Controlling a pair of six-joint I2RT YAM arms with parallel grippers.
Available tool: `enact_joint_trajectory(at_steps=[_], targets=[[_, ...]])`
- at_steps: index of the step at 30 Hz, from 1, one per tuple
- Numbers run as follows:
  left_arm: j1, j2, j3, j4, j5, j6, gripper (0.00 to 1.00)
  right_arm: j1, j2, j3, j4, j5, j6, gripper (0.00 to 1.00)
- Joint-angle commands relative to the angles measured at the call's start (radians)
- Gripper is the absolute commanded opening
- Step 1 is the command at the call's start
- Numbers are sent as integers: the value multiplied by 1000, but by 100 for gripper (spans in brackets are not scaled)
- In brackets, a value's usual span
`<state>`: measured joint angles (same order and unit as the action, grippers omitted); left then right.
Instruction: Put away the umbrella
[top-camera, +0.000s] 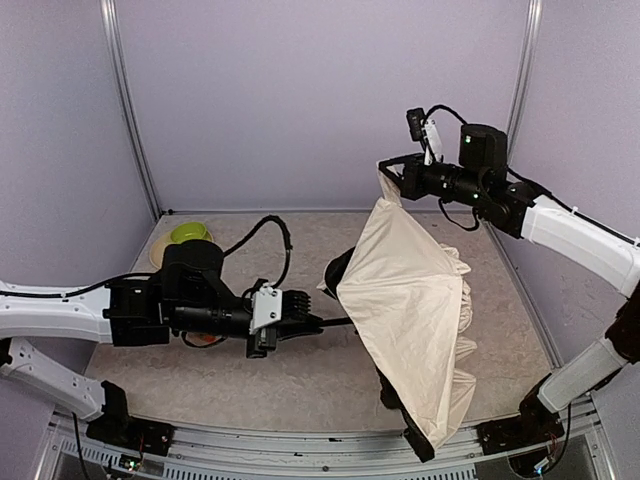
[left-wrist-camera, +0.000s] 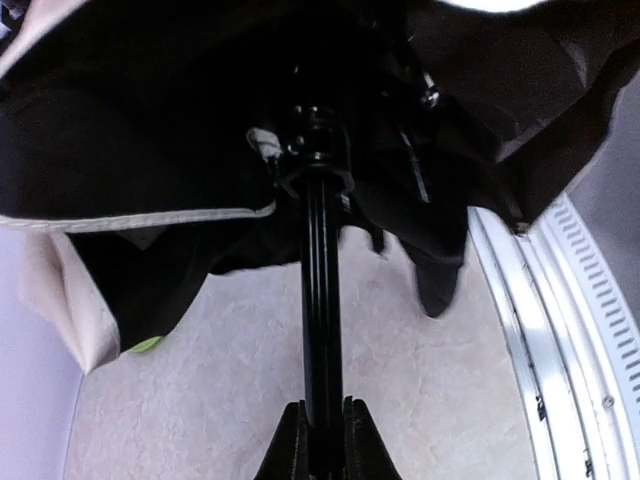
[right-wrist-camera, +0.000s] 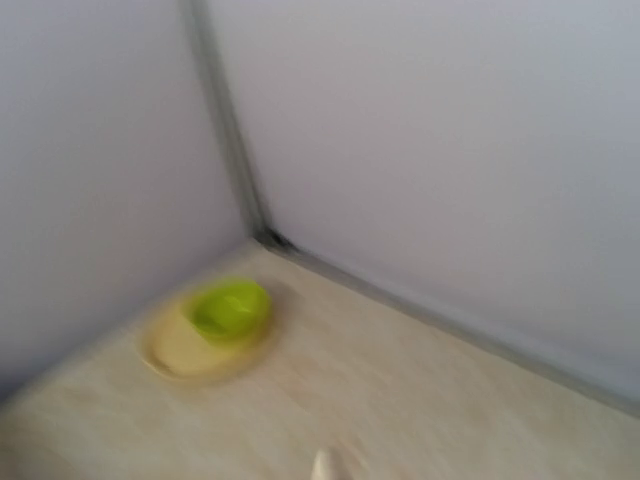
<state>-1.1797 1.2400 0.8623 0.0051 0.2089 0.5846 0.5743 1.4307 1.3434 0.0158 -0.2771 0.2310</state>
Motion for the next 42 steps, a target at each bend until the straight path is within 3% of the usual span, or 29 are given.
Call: enact_joint_trajectory(at_steps=[1,9,13,17,23,27,32,36,42], targets=[[77,-167,-56,283,229,-110,0,-39,44,-79,-67,52,-62,0],[284,-252,-123,556,-64,-375,0,-42,39,-275,-48,-227,-98,0],[313,-192,-108,573,-158,-401,0,-40,63,-329,0,-350,-51,0],[348,-164,-123,634,-343,-471,0,-29,71,-396,41,-501,-31,0],[426,-85,-99,555,-434,-476,0,62,11,-447,22,-594,-97,0],[438,-37,-114,517,-486,-440,0,90,-78,-441,-3,-558,-113,0],[452,-49,-124,485,-380,-467,0,86,-169,-397,-127,-322,-161,0],[508,-164,-205,634,-148,-562,0,37,-185,-369,-218,-190,-173,0],[546,-273,-322,862,99,-613,0,4,-253,-371,-215,-88,-194,0]])
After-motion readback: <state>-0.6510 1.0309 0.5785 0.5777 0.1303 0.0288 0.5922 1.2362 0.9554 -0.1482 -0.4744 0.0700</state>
